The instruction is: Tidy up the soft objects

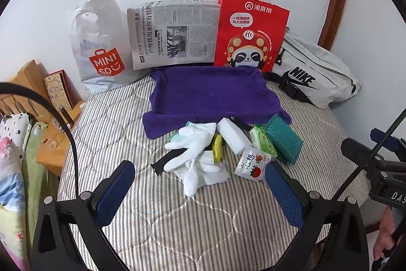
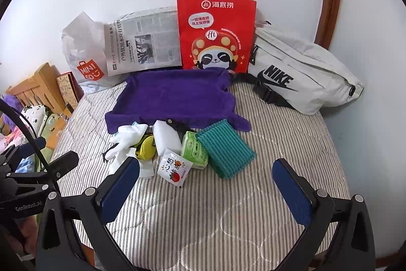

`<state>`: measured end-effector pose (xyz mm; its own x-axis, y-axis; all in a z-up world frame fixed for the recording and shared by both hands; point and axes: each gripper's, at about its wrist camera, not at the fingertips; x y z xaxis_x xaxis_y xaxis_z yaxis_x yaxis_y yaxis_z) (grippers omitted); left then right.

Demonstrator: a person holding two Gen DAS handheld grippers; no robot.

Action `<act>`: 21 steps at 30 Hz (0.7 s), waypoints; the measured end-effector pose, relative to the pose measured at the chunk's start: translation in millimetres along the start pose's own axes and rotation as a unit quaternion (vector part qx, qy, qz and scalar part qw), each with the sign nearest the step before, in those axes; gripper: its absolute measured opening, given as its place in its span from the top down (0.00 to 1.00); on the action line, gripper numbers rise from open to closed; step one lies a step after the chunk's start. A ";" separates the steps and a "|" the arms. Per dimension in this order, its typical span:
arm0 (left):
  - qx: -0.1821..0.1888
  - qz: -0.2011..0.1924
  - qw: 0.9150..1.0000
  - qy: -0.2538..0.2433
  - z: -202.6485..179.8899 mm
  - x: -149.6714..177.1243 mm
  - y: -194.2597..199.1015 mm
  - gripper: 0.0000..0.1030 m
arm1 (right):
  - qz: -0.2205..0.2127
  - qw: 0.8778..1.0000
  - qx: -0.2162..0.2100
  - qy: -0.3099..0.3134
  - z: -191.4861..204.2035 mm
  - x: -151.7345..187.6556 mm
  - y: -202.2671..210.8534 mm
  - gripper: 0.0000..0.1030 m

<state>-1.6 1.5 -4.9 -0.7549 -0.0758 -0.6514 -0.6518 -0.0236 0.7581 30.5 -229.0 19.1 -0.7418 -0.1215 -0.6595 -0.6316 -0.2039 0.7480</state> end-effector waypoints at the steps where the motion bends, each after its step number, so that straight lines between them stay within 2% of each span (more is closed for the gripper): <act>1: -0.002 0.001 1.000 0.000 0.3 0.0 -0.5 0.00 | -0.002 1.000 0.000 0.002 0.9 -0.4 0.6 0.00; 21: -0.002 0.000 1.000 -0.001 0.7 4.5 2.0 0.00 | -0.004 1.000 -0.007 -0.006 1.4 1.7 5.8 0.00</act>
Point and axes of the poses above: each gripper's, at about its wrist camera, not at the fingertips, and y roughly against the way its jaws point, z to its left, x to its underside, and after that the axes turned 1 degree about -x, right-handed
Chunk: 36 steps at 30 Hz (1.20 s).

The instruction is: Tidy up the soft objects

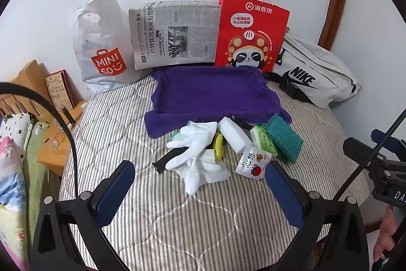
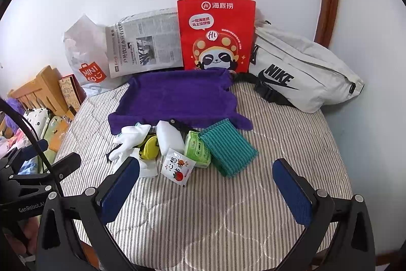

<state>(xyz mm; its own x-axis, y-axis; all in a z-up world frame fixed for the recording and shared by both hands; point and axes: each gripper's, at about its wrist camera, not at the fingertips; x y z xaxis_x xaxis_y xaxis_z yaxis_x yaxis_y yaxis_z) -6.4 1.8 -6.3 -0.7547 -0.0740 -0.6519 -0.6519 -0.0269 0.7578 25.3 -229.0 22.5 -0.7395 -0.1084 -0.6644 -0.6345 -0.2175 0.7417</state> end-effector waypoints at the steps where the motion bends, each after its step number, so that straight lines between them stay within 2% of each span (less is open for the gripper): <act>1: -0.001 0.000 1.000 -0.002 -1.0 0.6 0.8 0.00 | 0.000 1.000 0.000 0.000 -0.5 0.1 0.2 0.00; 36: 0.006 -0.008 1.000 -0.008 1.1 -1.3 3.4 0.00 | -0.001 1.000 -0.008 -0.002 -0.3 2.1 0.7 0.00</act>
Point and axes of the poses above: each gripper's, at about its wrist camera, not at the fingertips, and y roughly against the way its jaws point, z to its left, x to its underside, and after that the axes turned 1 degree about -x, right-handed
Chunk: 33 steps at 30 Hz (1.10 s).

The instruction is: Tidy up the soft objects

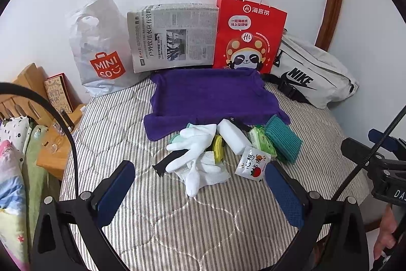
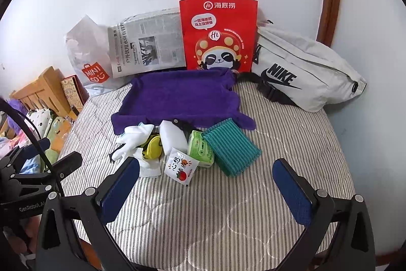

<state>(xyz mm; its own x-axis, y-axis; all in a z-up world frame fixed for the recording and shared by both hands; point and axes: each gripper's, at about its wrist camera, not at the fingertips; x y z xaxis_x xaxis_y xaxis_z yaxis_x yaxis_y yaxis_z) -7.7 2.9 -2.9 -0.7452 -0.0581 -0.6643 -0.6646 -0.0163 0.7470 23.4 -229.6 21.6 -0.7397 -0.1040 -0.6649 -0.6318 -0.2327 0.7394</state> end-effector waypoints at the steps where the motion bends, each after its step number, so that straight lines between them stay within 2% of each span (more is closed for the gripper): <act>1: 0.000 0.000 1.000 0.000 0.3 0.0 -0.3 0.00 | -0.001 1.000 0.000 0.000 0.0 0.0 0.1 0.00; 8: -0.004 0.023 1.000 0.008 12.9 6.1 -25.0 0.01 | -0.003 1.000 0.001 0.001 -4.8 1.9 -3.7 0.00; 20: 0.008 0.053 0.999 0.010 47.2 20.6 -85.5 0.04 | 0.043 0.999 0.010 -0.009 -25.2 16.4 -46.0 0.00; 22: 0.013 0.064 0.998 0.007 49.2 23.4 -102.5 0.08 | 0.054 0.998 0.011 -0.011 -28.3 19.1 -55.6 0.00; 26: 0.021 0.077 0.997 0.003 47.5 18.3 -135.9 0.14 | 0.073 0.997 0.010 -0.015 -34.0 24.1 -73.3 0.00; 33: 0.052 0.064 0.996 -0.025 27.3 -3.0 -169.8 0.16 | 0.095 0.995 0.015 -0.011 -38.7 27.0 -92.6 0.00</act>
Point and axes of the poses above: each gripper's, at about its wrist camera, not at the fingertips, and y roughly against the way its jaws point, z to its left, x to its underside, and after that the axes turned 1 degree about -x, right-handed
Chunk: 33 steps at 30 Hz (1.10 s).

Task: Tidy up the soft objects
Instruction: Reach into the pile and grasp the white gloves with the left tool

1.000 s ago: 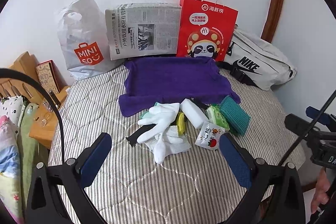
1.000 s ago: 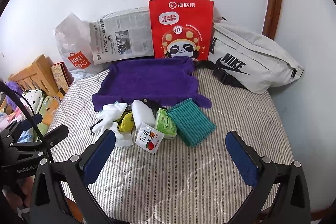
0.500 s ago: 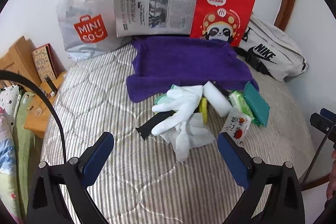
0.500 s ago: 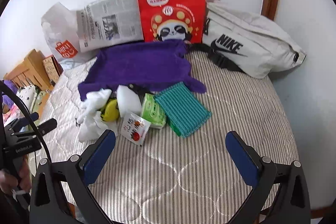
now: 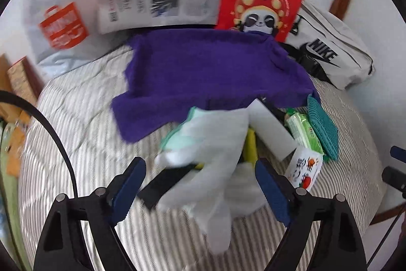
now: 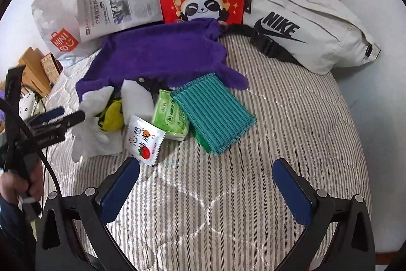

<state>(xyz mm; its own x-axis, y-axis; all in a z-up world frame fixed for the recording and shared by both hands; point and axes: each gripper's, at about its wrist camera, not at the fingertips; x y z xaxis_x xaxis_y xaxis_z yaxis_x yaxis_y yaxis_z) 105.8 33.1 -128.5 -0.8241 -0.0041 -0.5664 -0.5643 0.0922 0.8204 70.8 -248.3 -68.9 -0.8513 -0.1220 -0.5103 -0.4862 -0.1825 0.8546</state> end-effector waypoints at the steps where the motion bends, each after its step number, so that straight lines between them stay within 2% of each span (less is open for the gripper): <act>1: -0.004 0.000 1.000 -0.010 -4.4 -3.8 -5.6 0.16 | 0.003 1.000 0.002 0.001 -0.8 -0.2 -2.5 0.00; 4: -0.016 0.005 0.999 -0.037 -13.6 -9.6 -22.3 0.21 | 0.013 1.000 0.009 -0.003 -5.1 -1.5 -11.2 0.00; 6: -0.032 0.018 0.998 -0.055 -18.2 -10.4 -38.5 0.32 | 0.019 1.000 0.016 -0.004 -8.4 -1.8 -17.3 0.00; 7: -0.035 0.023 0.998 -0.056 -18.0 -10.6 -44.2 0.42 | 0.021 1.000 0.018 -0.005 -10.0 -1.6 -19.8 0.00; 9: -0.037 0.028 0.997 -0.058 -16.7 -9.5 -52.1 0.45 | 0.027 0.999 0.021 -0.009 -13.9 -0.8 -24.7 0.00; 11: -0.040 0.020 0.997 -0.063 -15.7 -9.5 -50.0 0.60 | 0.033 0.999 0.025 -0.012 -17.8 0.8 -28.8 0.00; 14: -0.018 0.016 0.998 -0.059 -9.2 -12.2 -40.1 0.77 | 0.038 0.999 0.030 -0.018 -23.4 2.1 -34.6 0.00; 16: 0.003 0.015 0.999 -0.039 0.8 -14.2 -30.1 0.82 | 0.041 0.998 0.029 -0.024 -27.5 3.2 -38.4 0.00; 20: 0.039 0.017 0.999 -0.002 15.6 -16.1 -15.8 0.85 | 0.042 0.998 0.028 -0.029 -32.5 2.4 -46.5 0.00; 30: 0.040 0.011 0.999 0.021 32.5 -2.5 16.3 0.85 | 0.039 0.999 0.028 -0.016 -32.4 -2.0 -57.0 0.00; 33: 0.038 0.025 0.998 0.030 36.7 4.8 18.2 0.85 | 0.034 0.999 0.021 -0.010 -32.0 -2.7 -58.2 0.00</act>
<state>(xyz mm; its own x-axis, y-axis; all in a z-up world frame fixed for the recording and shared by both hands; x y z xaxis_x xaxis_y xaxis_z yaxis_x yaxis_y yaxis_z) 93.4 71.4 -119.1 -0.8542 -0.0580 -0.5167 -0.5185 0.1688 0.8382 107.7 -268.6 -120.3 -0.8859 -0.1139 -0.4497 -0.4348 -0.1337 0.8905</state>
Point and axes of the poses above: each gripper's, at about its wrist camera, not at the fingertips, and y roughly against the way its jaws point, z to its left, x to its underside, and after that the axes turned 1 degree about -x, right-handed
